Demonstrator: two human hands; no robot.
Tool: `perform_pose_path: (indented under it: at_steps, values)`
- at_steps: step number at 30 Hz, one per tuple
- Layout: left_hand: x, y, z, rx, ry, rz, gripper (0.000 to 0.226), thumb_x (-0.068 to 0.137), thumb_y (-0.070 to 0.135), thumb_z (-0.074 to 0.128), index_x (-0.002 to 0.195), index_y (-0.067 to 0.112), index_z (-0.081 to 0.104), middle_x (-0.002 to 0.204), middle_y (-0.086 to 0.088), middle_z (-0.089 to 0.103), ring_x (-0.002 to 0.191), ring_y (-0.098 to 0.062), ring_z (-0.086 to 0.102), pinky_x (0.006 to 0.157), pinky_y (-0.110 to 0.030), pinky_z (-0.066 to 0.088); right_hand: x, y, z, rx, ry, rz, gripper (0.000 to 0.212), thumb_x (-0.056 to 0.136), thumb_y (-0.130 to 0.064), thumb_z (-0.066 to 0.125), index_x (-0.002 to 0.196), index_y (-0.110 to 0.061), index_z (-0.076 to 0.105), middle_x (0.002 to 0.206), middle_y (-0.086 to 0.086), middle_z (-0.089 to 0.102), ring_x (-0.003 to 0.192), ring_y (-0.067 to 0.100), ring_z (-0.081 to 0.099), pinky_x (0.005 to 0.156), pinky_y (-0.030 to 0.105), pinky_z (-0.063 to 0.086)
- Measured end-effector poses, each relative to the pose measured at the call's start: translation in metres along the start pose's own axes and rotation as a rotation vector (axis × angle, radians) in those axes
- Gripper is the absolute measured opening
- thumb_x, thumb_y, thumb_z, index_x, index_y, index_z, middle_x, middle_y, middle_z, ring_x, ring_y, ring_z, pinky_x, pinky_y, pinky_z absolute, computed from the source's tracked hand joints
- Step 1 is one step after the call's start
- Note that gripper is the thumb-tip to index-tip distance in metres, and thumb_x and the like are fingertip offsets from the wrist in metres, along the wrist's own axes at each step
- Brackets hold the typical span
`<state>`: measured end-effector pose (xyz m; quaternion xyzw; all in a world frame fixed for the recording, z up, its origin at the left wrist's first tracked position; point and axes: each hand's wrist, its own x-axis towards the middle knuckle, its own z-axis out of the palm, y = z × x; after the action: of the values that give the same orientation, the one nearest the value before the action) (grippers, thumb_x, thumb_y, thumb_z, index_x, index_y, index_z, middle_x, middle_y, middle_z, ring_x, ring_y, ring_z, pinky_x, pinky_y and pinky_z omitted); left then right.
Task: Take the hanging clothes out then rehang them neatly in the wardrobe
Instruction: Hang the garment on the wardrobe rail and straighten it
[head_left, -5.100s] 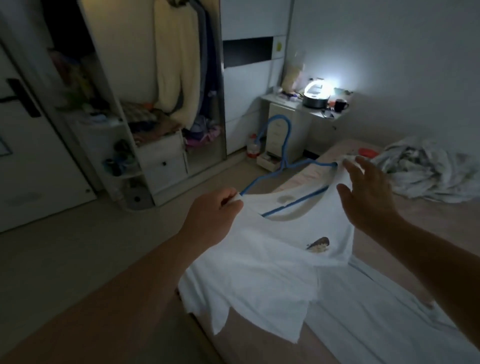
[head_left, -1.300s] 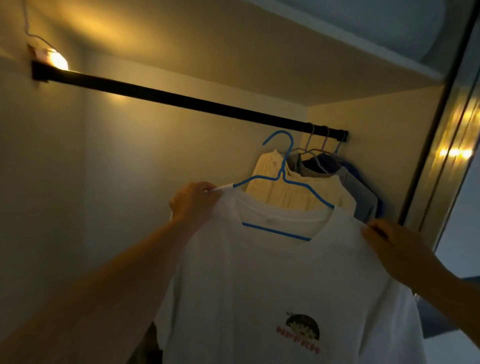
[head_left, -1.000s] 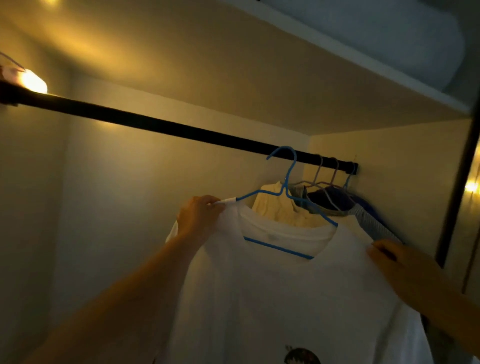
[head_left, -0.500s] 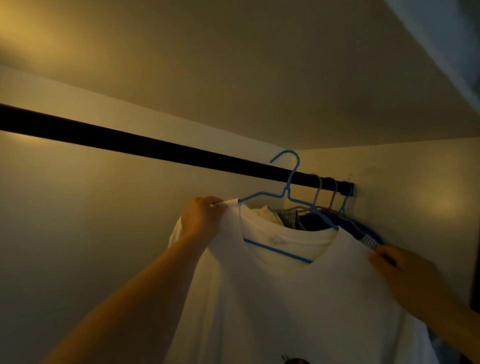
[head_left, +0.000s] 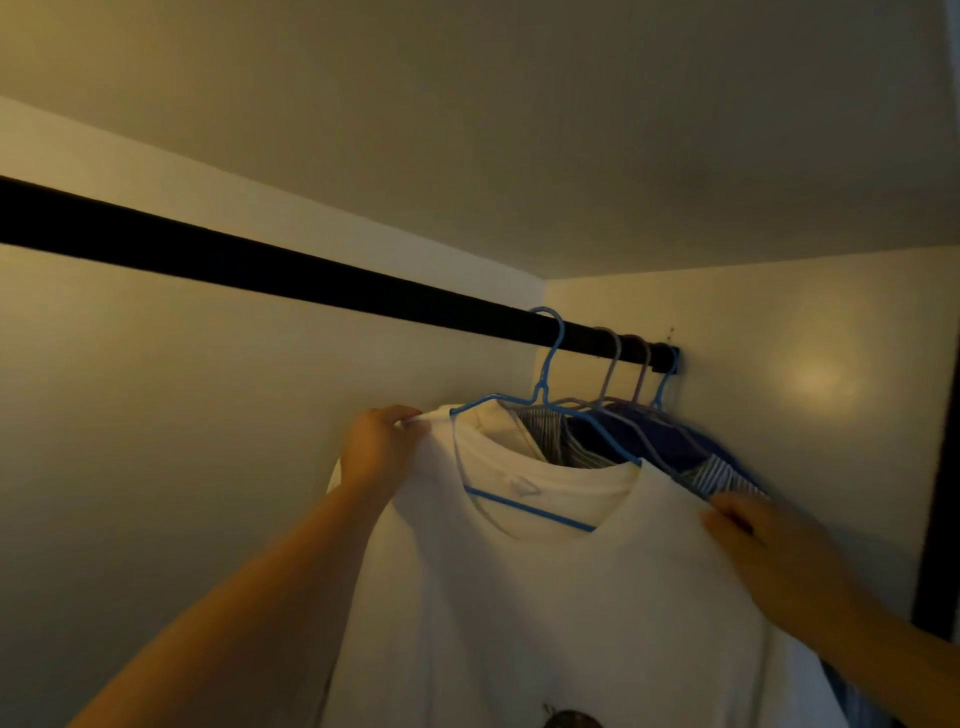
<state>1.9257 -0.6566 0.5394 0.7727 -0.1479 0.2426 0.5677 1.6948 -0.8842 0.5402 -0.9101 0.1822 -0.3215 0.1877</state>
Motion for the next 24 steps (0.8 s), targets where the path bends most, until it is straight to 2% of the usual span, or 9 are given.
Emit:
perform_pose_path:
  at_steps: [3,6,9,10,12,15,19,22,24]
  values:
    - [0.006,-0.001,0.007,-0.008,-0.016,-0.002,0.023,0.086,0.013,0.062,0.107,0.007,0.07,0.109,-0.016,0.069,0.106,-0.029,0.062,0.077,-0.024,0.038,0.002,0.006,0.003,0.011,0.022,-0.005,0.024,0.095,-0.025,0.046,0.083,-0.008,0.058,0.076,0.016,0.059,0.07,0.027,0.056,0.063,0.032,0.039]
    - [0.011,-0.001,0.015,-0.012,-0.028,-0.003,0.025,0.086,0.014,0.062,0.109,0.007,0.069,0.114,-0.015,0.068,0.11,-0.028,0.061,0.078,-0.023,0.037,0.004,0.009,0.007,0.013,0.011,-0.025,0.02,0.096,-0.025,0.044,0.083,-0.017,0.057,0.073,0.003,0.058,0.069,0.014,0.054,0.066,0.03,0.042]
    - [0.012,0.003,0.021,0.018,-0.041,-0.004,0.027,0.087,0.016,0.061,0.111,0.009,0.068,0.118,-0.013,0.066,0.114,-0.025,0.06,0.083,-0.023,0.04,0.005,0.012,0.007,0.02,0.04,-0.035,0.025,0.096,-0.025,0.042,0.072,-0.03,0.049,0.067,-0.01,0.05,0.065,0.001,0.047,0.058,0.017,0.036]
    - [0.013,0.005,0.024,0.027,-0.053,0.001,0.027,0.087,0.016,0.061,0.112,0.009,0.068,0.119,-0.013,0.066,0.114,-0.026,0.059,0.087,-0.025,0.041,0.005,0.013,0.006,0.011,0.044,-0.028,0.027,0.096,-0.026,0.042,0.07,-0.032,0.046,0.067,-0.012,0.049,0.065,-0.001,0.046,0.058,0.017,0.034]
    - [0.013,0.009,0.029,0.038,-0.082,0.002,0.028,0.088,0.016,0.059,0.113,0.009,0.067,0.12,-0.014,0.065,0.114,-0.027,0.059,0.087,-0.025,0.041,0.006,0.016,0.005,-0.015,0.035,0.01,0.024,0.096,-0.027,0.041,0.074,-0.027,0.05,0.07,-0.008,0.052,0.068,0.007,0.051,0.062,0.024,0.035]
    - [0.013,0.011,0.036,0.032,-0.096,-0.021,0.027,0.088,0.016,0.058,0.113,0.009,0.068,0.12,-0.014,0.066,0.112,-0.027,0.06,0.08,-0.022,0.037,0.008,0.02,0.005,-0.059,0.048,0.049,0.024,0.096,-0.027,0.042,0.089,-0.012,0.059,0.086,0.01,0.064,0.073,0.02,0.054,0.061,0.027,0.036]
    - [0.012,0.011,0.039,0.033,-0.088,-0.02,0.025,0.088,0.014,0.058,0.109,0.008,0.069,0.114,-0.017,0.067,0.107,-0.03,0.061,0.075,-0.02,0.032,0.009,0.025,0.008,-0.071,0.073,0.024,0.025,0.096,-0.03,0.041,0.088,-0.014,0.058,0.086,0.006,0.063,0.076,0.015,0.057,0.066,0.023,0.043]
    - [0.011,0.009,0.037,0.017,-0.079,-0.021,0.026,0.087,0.014,0.059,0.11,0.008,0.069,0.114,-0.016,0.067,0.108,-0.03,0.061,0.076,-0.021,0.032,0.007,0.027,0.011,-0.042,0.098,0.005,0.026,0.096,-0.029,0.041,0.083,-0.012,0.057,0.077,0.006,0.06,0.065,0.01,0.052,0.057,0.016,0.037]
    - [0.01,0.008,0.036,0.029,-0.076,-0.007,0.026,0.088,0.015,0.058,0.11,0.008,0.068,0.115,-0.016,0.067,0.109,-0.03,0.06,0.075,-0.02,0.031,0.006,0.028,0.012,-0.035,0.108,-0.006,0.026,0.096,-0.028,0.042,0.085,-0.011,0.058,0.078,0.006,0.061,0.065,0.008,0.051,0.058,0.013,0.036]
